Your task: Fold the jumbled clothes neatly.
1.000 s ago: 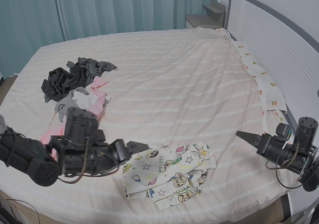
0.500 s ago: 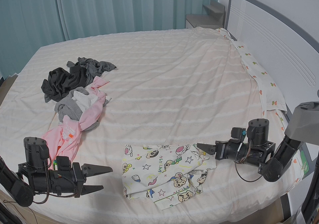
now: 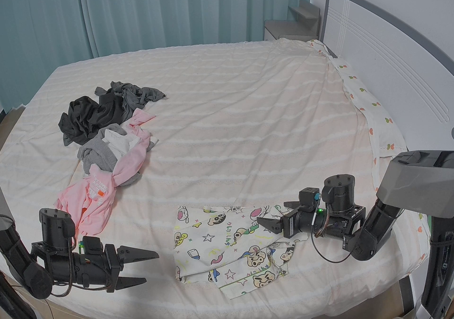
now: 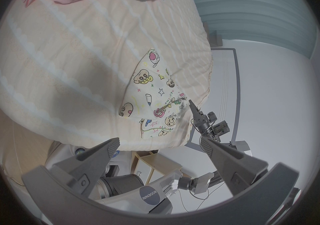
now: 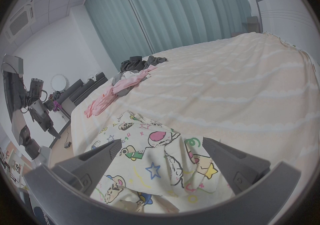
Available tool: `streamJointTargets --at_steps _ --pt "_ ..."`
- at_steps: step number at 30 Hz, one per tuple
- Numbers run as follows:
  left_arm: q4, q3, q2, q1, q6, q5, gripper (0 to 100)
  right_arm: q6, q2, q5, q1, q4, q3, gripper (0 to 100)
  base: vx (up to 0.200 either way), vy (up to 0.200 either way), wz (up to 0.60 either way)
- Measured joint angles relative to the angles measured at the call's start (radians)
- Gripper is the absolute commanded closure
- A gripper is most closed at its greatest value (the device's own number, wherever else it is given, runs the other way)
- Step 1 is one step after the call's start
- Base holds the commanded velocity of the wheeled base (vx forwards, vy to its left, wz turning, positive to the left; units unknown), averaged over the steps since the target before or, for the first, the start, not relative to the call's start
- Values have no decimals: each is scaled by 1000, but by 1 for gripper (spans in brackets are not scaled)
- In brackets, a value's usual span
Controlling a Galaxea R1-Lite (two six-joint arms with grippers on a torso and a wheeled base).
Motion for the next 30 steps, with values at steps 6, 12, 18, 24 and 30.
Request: streamJointTargets --at_steps 6,12,18,24,30 --pt "0 1 5 0 0 0 0 0 22 0 4 0 -10 0 0 0 0" --pt "1 1 7 0 1 0 0 0 49 -1 12 15 -43 100 0 0 0" --pt "1 1 8 0 2 0 0 0 50 -6 16 12 -30 100 0 0 0" --pt "1 1 8 0 2 0 0 0 9 -8 18 -13 43 100 0 0 0" --pt "1 1 8 0 3 0 0 1 -38 -8 21 -129 169 100 0 0 0"
